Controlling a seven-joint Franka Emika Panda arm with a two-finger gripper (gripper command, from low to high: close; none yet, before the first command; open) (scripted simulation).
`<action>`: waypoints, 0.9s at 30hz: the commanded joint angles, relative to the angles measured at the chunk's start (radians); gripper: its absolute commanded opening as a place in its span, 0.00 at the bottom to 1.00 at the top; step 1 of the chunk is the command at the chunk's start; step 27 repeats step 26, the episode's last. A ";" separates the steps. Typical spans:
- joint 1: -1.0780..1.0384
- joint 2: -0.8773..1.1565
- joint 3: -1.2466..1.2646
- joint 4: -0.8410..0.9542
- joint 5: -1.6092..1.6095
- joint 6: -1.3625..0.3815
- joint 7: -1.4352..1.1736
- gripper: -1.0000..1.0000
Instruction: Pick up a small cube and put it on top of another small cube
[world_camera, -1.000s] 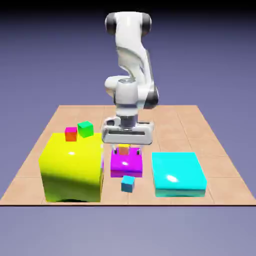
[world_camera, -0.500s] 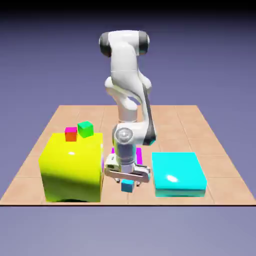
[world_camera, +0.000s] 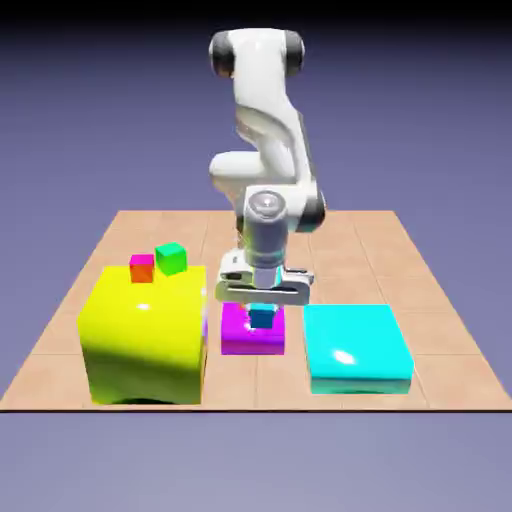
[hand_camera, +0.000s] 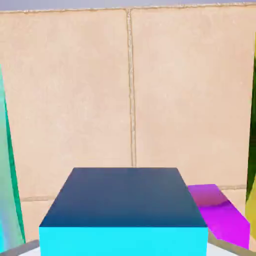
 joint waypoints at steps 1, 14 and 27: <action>0.005 -0.036 -0.003 -0.020 -0.006 -0.017 -0.005 0.00; 0.013 -0.502 -0.105 -0.316 0.039 -0.182 -0.018 0.00; -0.002 -0.355 -0.119 -0.401 0.066 0.056 0.001 1.00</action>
